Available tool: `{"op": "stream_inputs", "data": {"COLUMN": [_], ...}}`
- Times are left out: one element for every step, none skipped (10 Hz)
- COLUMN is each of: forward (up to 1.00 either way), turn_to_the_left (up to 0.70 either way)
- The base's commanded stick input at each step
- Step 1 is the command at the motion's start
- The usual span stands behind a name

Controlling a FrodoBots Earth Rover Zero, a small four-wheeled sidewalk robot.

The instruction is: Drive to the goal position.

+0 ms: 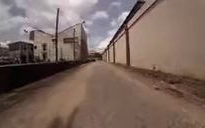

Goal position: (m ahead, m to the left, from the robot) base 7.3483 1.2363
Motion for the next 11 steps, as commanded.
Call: {"op": "stream_inputs", "data": {"forward": [0.85,0.85,0.85,0.85,0.85,0.85,0.85,0.85,0.85,0.85,0.85], "turn_to_the_left": [0.0,0.0,0.0,0.0,0.0,0.0,0.0,0.0,0.0,0.0,0.0]}}
